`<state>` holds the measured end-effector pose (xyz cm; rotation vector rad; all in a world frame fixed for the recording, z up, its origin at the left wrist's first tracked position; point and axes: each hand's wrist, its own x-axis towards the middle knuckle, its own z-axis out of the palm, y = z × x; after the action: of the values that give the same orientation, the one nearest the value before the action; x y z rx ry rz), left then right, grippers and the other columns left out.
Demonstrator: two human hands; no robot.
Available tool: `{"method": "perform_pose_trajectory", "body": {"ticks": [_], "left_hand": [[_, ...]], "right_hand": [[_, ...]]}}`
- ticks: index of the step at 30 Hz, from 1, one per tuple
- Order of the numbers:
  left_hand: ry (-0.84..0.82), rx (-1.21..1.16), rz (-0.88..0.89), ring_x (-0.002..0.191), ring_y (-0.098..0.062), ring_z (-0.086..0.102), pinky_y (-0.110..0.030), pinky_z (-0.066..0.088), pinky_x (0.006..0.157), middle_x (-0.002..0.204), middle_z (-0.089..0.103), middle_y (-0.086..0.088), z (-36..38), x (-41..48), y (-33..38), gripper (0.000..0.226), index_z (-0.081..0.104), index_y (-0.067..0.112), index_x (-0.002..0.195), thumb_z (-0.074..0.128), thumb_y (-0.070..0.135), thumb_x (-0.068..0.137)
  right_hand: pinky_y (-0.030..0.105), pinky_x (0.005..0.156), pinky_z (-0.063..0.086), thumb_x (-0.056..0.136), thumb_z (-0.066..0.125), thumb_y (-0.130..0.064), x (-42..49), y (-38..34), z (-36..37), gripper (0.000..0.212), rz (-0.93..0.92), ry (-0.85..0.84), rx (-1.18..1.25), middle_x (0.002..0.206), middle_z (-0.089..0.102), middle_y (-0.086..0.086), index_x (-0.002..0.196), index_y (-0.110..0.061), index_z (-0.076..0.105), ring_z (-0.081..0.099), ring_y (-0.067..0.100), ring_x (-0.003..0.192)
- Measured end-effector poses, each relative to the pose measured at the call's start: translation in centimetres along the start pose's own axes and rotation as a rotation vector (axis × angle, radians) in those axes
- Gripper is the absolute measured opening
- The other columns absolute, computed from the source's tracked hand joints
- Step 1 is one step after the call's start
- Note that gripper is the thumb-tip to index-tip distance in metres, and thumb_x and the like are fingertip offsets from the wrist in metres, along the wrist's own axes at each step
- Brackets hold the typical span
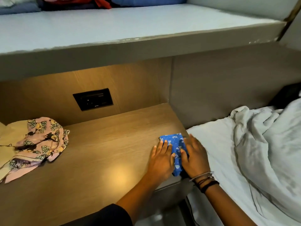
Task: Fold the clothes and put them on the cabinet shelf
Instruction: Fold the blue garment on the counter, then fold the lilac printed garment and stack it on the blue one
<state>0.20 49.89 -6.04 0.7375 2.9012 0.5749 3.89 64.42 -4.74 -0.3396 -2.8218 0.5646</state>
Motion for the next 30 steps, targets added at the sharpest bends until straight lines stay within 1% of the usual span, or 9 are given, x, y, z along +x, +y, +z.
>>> {"method": "perform_pose_trajectory", "body": {"ticks": [3,5,12,16,20,23,25,28,30], "left_hand": [[-0.062,0.012,0.038,0.151,-0.013,0.0,-0.034,-0.003,0.12,0.165,0.009,0.002,1.0,-0.2,-2.0,0.058,0.009,0.02,0.155,0.017,0.042,0.103],[-0.057,0.022,0.062,0.151,-0.013,-0.001,-0.033,-0.006,0.119,0.165,0.007,0.002,1.3,-0.4,-2.5,0.06,0.005,0.021,0.155,0.014,0.046,0.101],[-0.103,0.043,0.045,0.152,-0.017,-0.002,-0.039,-0.006,0.12,0.165,0.004,-0.002,0.2,-1.0,-3.0,0.065,0.004,0.019,0.155,0.017,0.051,0.101],[-0.035,-0.069,-0.008,0.152,-0.02,0.001,-0.041,-0.006,0.12,0.165,0.007,-0.006,-3.2,-4.2,-6.2,0.064,0.016,0.018,0.154,0.025,0.051,0.1],[0.189,-0.032,-0.207,0.151,-0.023,0.007,-0.044,0.001,0.121,0.164,0.013,-0.007,-9.2,-8.6,-15.2,0.059,0.029,0.02,0.149,0.036,0.045,0.096],[0.3,0.16,-0.448,0.149,-0.028,0.014,-0.046,0.009,0.121,0.162,0.019,-0.012,-15.0,-11.5,-24.0,0.057,0.04,0.014,0.143,0.048,0.038,0.091],[0.305,0.276,-0.567,0.147,-0.031,0.02,-0.046,0.014,0.12,0.16,0.024,-0.014,-18.4,-13.2,-29.3,0.065,0.035,0.013,0.145,0.053,0.038,0.088],[0.196,0.411,-0.656,0.145,-0.034,0.023,-0.047,0.017,0.119,0.158,0.026,-0.017,-21.6,-15.6,-36.1,0.086,0.028,0.011,0.148,0.065,0.048,0.08],[0.146,0.448,-0.638,0.143,-0.033,0.026,-0.045,0.019,0.118,0.156,0.031,-0.016,-22.0,-16.6,-38.9,0.078,0.036,0.012,0.145,0.067,0.045,0.082]], "right_hand": [[0.042,0.119,0.013,0.099,0.025,-0.044,-1.9,-0.5,2.2,0.056,-0.027,-0.29,-0.183,0.161,0.015,0.003,0.15,-0.022,0.022,0.013,0.025,0.148],[0.044,0.119,0.008,0.099,0.019,-0.044,-2.5,-0.1,2.9,0.057,-0.021,-0.331,-0.219,0.162,0.01,0.0,0.152,-0.023,0.013,0.008,0.023,0.149],[0.051,0.119,0.008,0.097,0.019,-0.051,-1.8,0.0,2.2,0.06,-0.048,-0.41,-0.313,0.162,0.009,-0.001,0.152,-0.026,0.011,0.006,0.025,0.149],[0.055,0.115,0.01,0.09,0.041,-0.053,-0.7,-2.0,-0.2,0.064,-0.07,-0.338,-0.313,0.162,0.013,0.004,0.147,-0.026,0.03,0.012,0.027,0.147],[0.056,0.113,0.019,0.091,0.049,-0.046,0.2,-10.3,-0.6,0.048,-0.221,-0.127,-0.122,0.153,0.038,0.009,0.129,-0.017,0.056,0.029,0.031,0.142],[0.048,0.115,0.016,0.091,0.05,-0.048,0.6,-19.4,2.4,0.05,-0.384,-0.235,-0.073,0.157,0.03,0.005,0.134,-0.022,0.049,0.023,0.026,0.144],[0.043,0.116,0.015,0.089,0.051,-0.052,0.9,-25.3,5.5,0.059,-0.494,-0.34,-0.087,0.159,0.023,0.003,0.14,-0.024,0.041,0.02,0.023,0.145],[0.048,0.115,0.021,0.084,0.052,-0.053,1.2,-34.0,10.2,0.065,-0.628,-0.441,-0.064,0.157,0.028,0.007,0.14,-0.023,0.039,0.026,0.027,0.142],[0.048,0.109,0.029,0.081,0.054,-0.054,1.3,-38.9,12.6,0.064,-0.707,-0.443,-0.085,0.151,0.037,0.009,0.136,-0.023,0.043,0.035,0.03,0.136]]}}
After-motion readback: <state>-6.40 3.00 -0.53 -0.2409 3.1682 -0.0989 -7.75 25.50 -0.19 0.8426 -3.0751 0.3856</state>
